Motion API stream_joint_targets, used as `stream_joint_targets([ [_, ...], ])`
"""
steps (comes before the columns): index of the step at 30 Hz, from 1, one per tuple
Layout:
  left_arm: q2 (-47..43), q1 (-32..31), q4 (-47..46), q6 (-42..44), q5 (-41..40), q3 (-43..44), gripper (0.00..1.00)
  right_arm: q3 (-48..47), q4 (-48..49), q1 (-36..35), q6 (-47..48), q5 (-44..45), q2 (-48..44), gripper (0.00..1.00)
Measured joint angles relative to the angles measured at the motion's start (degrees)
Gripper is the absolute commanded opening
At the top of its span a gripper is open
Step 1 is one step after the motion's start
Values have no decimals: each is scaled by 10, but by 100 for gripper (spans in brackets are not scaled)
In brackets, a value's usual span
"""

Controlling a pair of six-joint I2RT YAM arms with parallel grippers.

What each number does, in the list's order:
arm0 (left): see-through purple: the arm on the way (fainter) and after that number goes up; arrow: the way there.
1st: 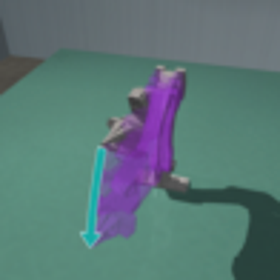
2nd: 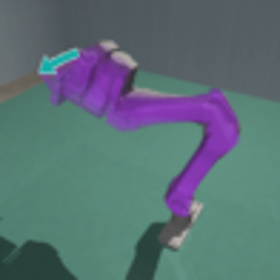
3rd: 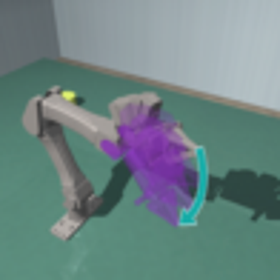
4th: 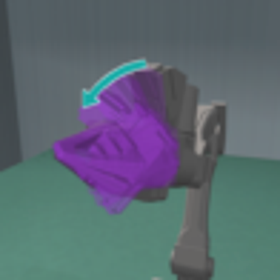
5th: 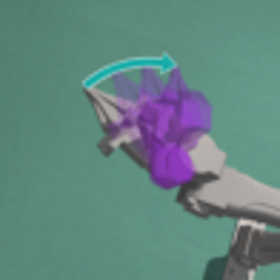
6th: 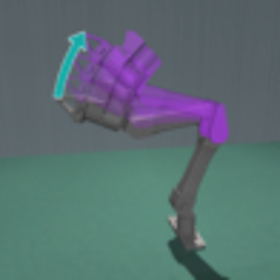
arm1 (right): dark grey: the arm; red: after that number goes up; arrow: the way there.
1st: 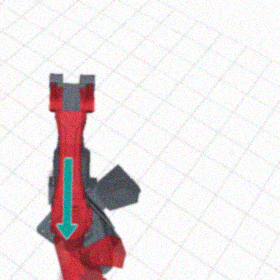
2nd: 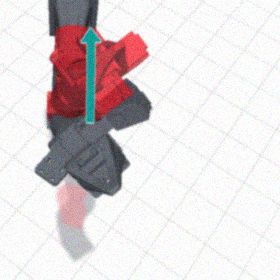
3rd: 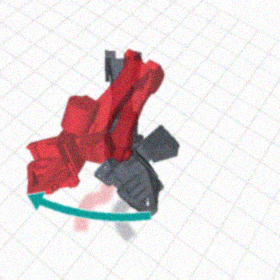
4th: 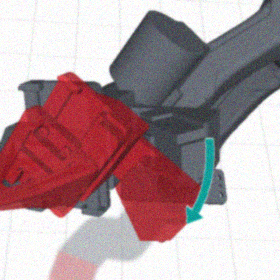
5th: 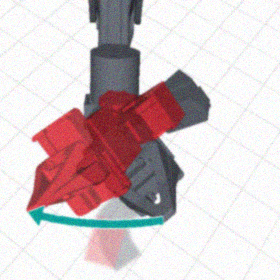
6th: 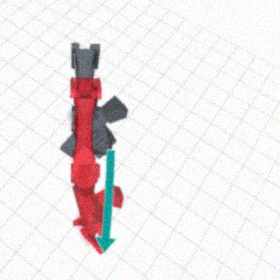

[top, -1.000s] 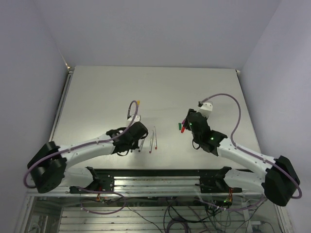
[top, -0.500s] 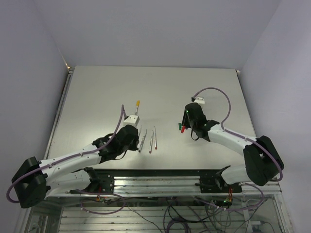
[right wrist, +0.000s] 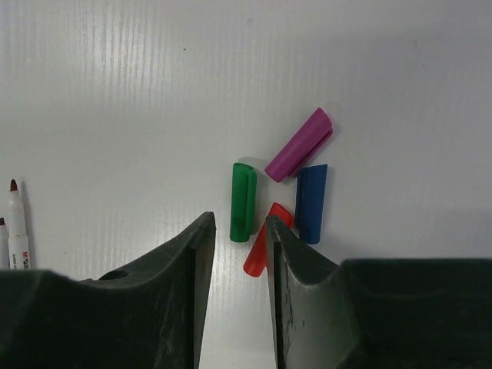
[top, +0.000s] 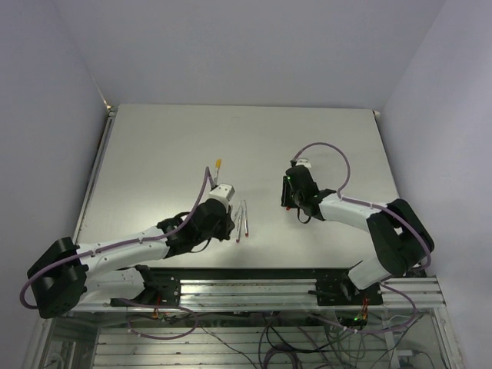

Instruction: Insert the pens into the pen caps

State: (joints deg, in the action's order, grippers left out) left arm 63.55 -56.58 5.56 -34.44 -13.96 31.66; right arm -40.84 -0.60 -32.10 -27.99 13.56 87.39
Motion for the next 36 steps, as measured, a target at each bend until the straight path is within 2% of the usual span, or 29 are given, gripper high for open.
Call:
stream_joint_targets([
  [24,13,-10,-19,4,7,0,7,-14,13,0,2,-7,43,26],
  [30,13,-10,-19,4,7,0,7,-14,15,0,2,-7,44,20],
  [36,13,-10,-19,4,7,0,7,-14,27,0,-1,-7,55,11],
])
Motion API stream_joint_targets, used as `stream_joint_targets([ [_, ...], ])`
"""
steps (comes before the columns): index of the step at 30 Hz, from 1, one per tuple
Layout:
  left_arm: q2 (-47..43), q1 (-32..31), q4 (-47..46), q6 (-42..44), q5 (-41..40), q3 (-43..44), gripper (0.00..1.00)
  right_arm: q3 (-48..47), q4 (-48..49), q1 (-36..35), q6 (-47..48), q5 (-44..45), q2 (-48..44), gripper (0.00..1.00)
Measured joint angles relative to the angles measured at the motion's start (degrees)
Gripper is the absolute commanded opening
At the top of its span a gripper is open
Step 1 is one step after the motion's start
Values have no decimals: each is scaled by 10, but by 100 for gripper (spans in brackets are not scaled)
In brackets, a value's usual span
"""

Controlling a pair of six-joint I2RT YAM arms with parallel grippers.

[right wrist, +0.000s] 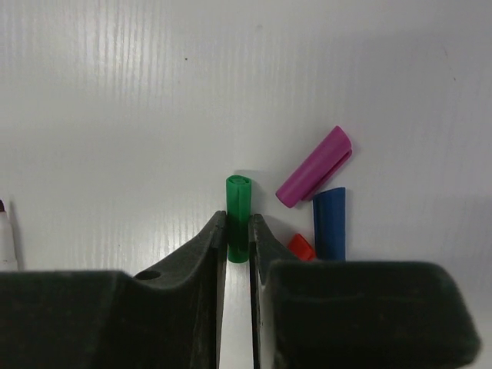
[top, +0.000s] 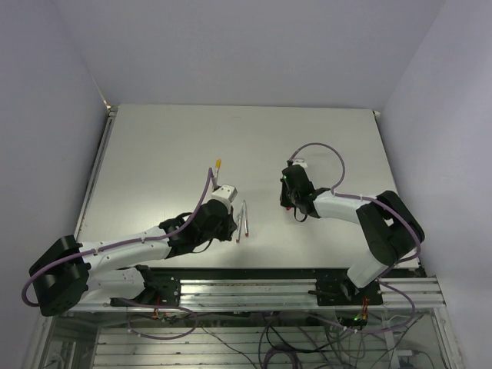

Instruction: Insert the pens into the pen caps

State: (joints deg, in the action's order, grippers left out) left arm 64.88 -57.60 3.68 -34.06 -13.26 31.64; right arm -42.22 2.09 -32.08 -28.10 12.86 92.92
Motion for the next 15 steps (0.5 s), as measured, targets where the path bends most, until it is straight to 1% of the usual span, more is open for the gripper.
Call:
stream_joint_targets([
  [4,-1,0,0,0,0,0,7,0,16,0,-4,1,7,3],
  [7,-1,0,2,0,0,0,7,0,24,0,-5,2,11,0],
  [15,-1,0,4,0,0,0,7,-18,22,0,-6,2,25,0],
])
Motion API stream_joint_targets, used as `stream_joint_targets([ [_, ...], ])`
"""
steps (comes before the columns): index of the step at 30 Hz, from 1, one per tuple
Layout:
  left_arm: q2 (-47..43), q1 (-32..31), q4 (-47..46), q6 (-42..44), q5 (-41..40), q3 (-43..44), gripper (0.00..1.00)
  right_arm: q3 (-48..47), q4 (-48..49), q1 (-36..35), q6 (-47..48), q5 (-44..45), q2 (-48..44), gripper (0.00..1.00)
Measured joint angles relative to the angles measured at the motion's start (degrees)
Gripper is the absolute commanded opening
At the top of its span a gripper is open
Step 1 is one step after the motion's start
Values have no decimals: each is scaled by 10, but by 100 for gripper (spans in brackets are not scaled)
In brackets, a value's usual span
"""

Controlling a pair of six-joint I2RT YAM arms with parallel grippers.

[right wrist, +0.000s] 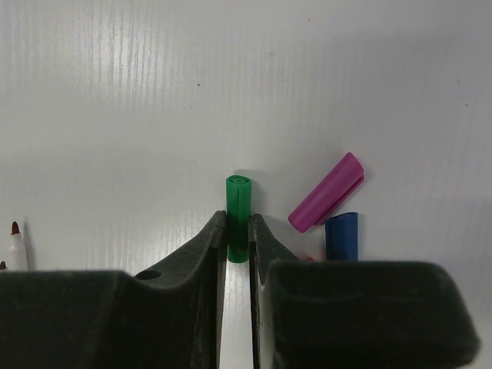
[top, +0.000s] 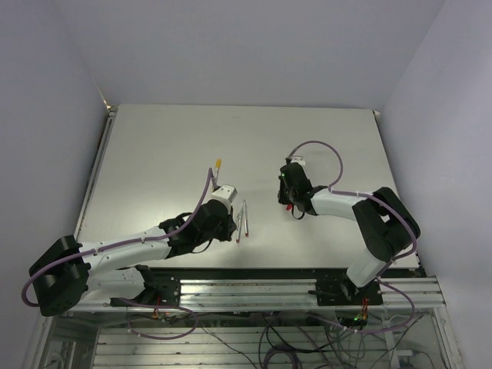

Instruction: Insert the pens into the pen caps

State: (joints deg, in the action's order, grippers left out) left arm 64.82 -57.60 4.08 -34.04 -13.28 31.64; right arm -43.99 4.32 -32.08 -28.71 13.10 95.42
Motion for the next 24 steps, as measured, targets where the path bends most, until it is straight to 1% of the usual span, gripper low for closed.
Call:
stream_joint_targets([
  [6,0,0,0,3,0,0,7,0,-26,0,0,-10,-24,0],
  [8,0,0,-3,6,2,0,7,1,-29,0,0,-16,-52,0],
  [12,3,0,-30,9,23,4,7,15,-15,0,-4,-27,-149,0],
  [17,19,-3,-104,8,62,7,7,53,32,0,-11,-43,-272,0],
  [20,36,-5,-168,4,90,7,7,87,67,0,-13,-55,-339,0],
  [24,56,-7,-250,-3,126,7,7,111,104,0,-17,-65,-400,0],
])
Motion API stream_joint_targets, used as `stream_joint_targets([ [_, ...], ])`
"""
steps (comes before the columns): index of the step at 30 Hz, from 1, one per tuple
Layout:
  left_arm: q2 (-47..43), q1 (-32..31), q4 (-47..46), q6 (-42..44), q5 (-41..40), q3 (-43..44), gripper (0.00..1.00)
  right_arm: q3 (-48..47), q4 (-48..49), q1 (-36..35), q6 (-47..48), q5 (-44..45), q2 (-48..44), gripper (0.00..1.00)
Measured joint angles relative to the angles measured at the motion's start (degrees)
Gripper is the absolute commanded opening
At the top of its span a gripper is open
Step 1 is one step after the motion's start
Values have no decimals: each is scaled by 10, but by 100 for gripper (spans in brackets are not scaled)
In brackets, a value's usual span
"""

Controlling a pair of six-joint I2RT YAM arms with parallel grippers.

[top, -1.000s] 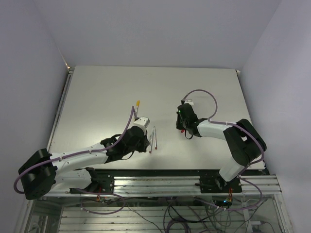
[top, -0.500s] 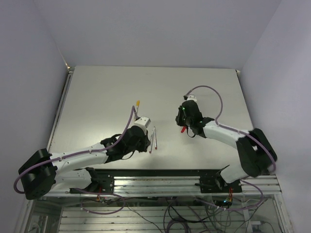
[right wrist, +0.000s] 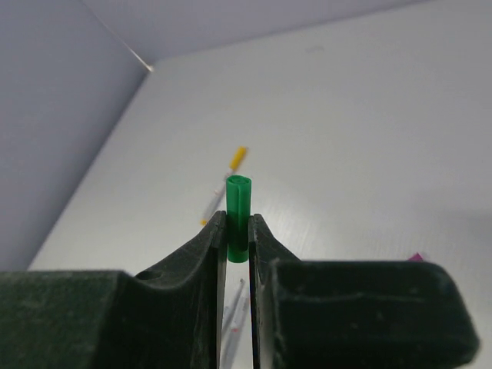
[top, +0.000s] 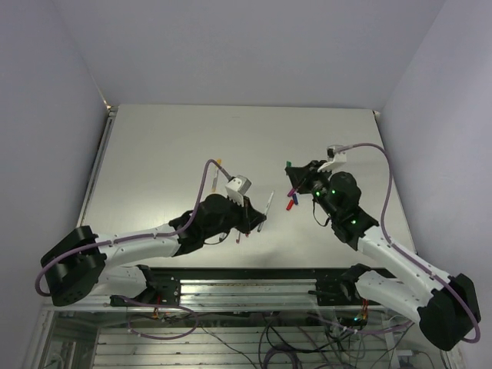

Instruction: Insert the pens into the pen caps

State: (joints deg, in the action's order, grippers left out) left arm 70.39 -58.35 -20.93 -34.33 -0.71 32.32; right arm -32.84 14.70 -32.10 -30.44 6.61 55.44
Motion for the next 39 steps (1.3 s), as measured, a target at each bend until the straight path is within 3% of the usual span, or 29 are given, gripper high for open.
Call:
stream_joint_targets([
  [6,16,-2,-78,-3,28,2,7,34,75,0,-16,-14,-59,0],
  [16,18,-5,-145,-10,39,9,7,82,165,0,-57,-48,-61,0],
  [39,35,-6,-173,-18,37,9,7,124,263,0,-100,-99,-81,0],
])
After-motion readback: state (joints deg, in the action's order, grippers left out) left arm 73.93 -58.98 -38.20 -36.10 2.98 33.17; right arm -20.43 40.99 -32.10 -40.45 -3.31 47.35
